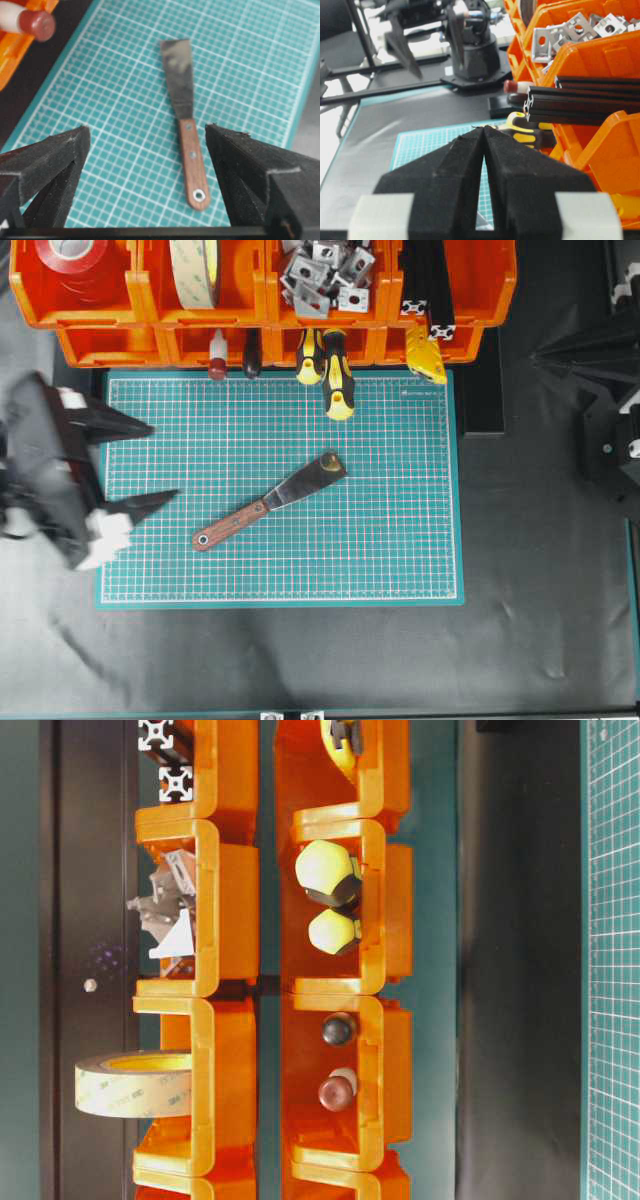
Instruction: Pick scraper from container rack with left arm.
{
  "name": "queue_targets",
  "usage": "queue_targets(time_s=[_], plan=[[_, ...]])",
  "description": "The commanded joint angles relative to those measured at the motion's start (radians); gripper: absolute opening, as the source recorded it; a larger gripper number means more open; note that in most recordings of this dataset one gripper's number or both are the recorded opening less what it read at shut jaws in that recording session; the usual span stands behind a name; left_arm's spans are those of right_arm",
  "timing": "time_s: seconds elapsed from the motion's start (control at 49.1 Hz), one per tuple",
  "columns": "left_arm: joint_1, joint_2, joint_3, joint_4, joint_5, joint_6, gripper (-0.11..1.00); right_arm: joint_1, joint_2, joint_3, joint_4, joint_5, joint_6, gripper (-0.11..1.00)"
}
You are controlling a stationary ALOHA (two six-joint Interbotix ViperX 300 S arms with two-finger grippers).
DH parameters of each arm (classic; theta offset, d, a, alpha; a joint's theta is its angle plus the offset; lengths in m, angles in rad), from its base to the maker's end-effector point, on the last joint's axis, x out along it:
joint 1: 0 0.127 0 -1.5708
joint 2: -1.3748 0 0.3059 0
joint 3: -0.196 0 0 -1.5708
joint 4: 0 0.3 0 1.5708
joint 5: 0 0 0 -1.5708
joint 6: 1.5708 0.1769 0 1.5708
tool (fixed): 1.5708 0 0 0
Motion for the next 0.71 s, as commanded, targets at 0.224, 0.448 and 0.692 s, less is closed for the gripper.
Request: queue_targets(time_s=[0.224,0.448,0.692], plan=[[-0.021,-0.357,0.098,0.003,-0.106,0.242,0.88,-0.002,0.005,-0.021,0.002,0.002,0.002,0.01],[-0.018,-0.492,0.117,0.003,-0.118,0.373,0.85,-0.002,0.006,-0.021,0.002,0.003,0.002,0.01],[-0.02,-0.555,0.132,0.005,-0.138,0.382,0.85,-0.002,0.006,-0.021,0.002,0.003,0.002,0.01]])
